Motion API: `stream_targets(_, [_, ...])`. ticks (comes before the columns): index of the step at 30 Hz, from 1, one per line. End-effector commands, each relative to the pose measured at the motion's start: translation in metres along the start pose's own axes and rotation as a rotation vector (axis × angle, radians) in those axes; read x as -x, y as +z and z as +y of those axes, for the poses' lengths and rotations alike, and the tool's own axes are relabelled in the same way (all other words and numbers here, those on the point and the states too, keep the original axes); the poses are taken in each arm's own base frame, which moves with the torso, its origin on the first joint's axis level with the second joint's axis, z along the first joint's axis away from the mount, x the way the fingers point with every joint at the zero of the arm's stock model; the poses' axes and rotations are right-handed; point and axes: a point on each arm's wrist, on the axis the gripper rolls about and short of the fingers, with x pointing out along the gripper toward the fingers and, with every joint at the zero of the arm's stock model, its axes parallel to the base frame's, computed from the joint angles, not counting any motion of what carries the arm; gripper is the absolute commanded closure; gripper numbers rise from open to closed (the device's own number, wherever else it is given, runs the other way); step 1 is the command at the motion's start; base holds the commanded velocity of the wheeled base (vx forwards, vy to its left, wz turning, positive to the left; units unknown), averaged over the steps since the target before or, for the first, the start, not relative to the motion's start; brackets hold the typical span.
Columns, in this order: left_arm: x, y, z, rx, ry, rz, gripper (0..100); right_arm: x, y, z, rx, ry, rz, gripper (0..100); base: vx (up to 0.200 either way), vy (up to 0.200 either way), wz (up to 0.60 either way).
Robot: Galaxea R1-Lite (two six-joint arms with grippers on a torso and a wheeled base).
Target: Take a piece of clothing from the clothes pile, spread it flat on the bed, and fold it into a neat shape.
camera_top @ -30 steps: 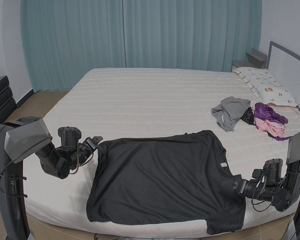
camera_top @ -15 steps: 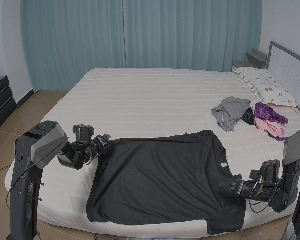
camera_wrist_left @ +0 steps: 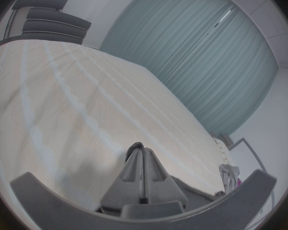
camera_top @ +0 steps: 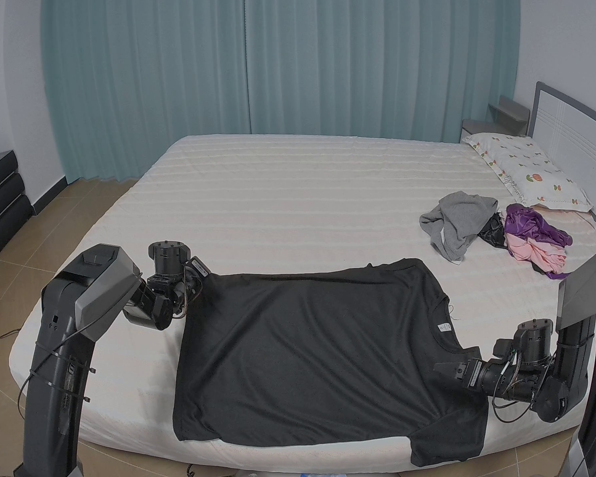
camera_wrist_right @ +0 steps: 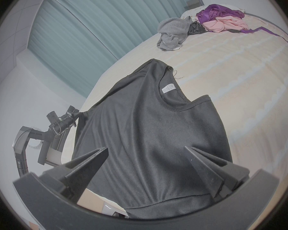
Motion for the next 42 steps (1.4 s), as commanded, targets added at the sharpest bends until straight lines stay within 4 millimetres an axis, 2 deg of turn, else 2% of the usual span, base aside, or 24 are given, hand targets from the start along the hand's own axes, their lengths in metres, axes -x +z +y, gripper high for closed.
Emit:
stream_targets(1, [-0.009, 0.014, 0.002, 0.027, -0.009, -0.069, 100, -0.003, 0.005, -0.001, -0.009, 0.006, -0.021, 0, 0.0, 0.0, 0.0])
stream_targets(6, [-0.008, 0.026, -0.004, 0.027, -0.026, -0.092, 100, -0.01, 0.017, 0.001, -0.059, 0.028, -0.08, 0, 0.0, 0.0, 0.0])
stream_targets(14, [-0.006, 0.027, -0.007, -0.018, -0.022, -0.081, 100, -0.047, 0.051, -0.005, -0.089, 0.033, -0.218, 0, 0.0, 0.0, 0.0])
stream_targets(15, [-0.004, 0.03, -0.01, -0.024, -0.029, -0.087, 100, -0.062, 0.066, -0.005, -0.084, 0.04, -0.247, 0, 0.0, 0.0, 0.0])
stream_targets(17, [-0.003, 0.031, -0.012, -0.025, -0.03, -0.088, 100, -0.074, 0.083, -0.003, -0.083, 0.045, -0.262, 0, 0.0, 0.0, 0.0])
stream_targets(18, [-0.003, 0.031, -0.012, -0.025, -0.03, -0.088, 100, -0.074, 0.083, -0.003, -0.083, 0.045, -0.262, 0, 0.0, 0.0, 0.0])
stream_targets(21, [0.001, 0.035, -0.015, -0.025, -0.026, -0.103, 100, -0.11, 0.116, 0.001, -0.091, 0.039, -0.254, 0, 0.0, 0.0, 0.0])
stream_targets(26, [0.005, 0.046, -0.013, -0.022, -0.019, -0.117, 100, -0.137, 0.14, 0.0, -0.099, 0.02, -0.237, 0, 0.0, 0.0, 0.0])
stream_targets(29, [0.007, 0.052, -0.014, -0.029, -0.02, -0.13, 100, -0.147, 0.158, 0.001, -0.1, 0.021, -0.256, 0, 0.0, 0.0, 0.0])
stream_targets(38, [0.013, 0.064, -0.028, -0.075, -0.046, -0.154, 100, -0.165, 0.181, 0.0, -0.077, -0.044, -0.271, 0, 0.0, 0.0, 0.0])
stream_targets(42, [0.015, 0.066, -0.031, -0.077, -0.05, -0.156, 100, -0.18, 0.181, -0.005, -0.081, -0.049, -0.26, 0, 0.0, 0.0, 0.0])
